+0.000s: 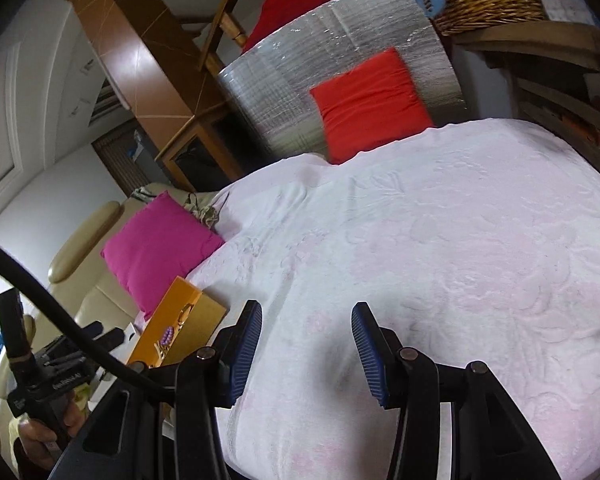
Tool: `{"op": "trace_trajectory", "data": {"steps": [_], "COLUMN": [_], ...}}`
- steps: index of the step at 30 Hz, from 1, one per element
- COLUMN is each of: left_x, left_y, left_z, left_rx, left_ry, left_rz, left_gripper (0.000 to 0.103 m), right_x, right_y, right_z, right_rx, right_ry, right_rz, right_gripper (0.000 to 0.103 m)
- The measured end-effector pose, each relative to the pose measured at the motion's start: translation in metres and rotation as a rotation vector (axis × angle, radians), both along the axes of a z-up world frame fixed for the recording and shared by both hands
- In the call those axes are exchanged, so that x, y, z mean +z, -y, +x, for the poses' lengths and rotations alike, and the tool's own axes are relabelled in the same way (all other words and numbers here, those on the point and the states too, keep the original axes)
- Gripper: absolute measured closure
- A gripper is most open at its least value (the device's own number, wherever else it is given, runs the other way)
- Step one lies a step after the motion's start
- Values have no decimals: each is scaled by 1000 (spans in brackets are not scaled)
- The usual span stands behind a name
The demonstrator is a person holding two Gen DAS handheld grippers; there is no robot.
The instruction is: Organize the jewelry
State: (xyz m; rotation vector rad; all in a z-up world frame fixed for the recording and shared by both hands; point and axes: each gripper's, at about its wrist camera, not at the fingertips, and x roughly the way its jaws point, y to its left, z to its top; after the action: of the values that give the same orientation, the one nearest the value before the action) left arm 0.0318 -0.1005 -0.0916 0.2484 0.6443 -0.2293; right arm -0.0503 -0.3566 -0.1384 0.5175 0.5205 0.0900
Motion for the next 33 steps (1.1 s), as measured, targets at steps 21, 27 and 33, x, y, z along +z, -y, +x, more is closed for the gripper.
{"op": "trace_trajectory", "data": {"steps": [21,27,33], "left_x": [-2,-2,-4], "left_y": [58,59,59], "left_z": [1,-2,-3], "left_rx": [-88,-83,-48], "left_ry": [7,4,7], "left_rz": [32,28,38], "left_gripper": [25,24,23], "right_x": [-7,-2,0], "right_y": [38,17,-3], "right_z": [-21,-15,-12], "right_rx": [-106,-100,-125], "right_ry": [-4,-4,-11], "right_rz": [20,-50,-145], "right_gripper": [53,49,44]}}
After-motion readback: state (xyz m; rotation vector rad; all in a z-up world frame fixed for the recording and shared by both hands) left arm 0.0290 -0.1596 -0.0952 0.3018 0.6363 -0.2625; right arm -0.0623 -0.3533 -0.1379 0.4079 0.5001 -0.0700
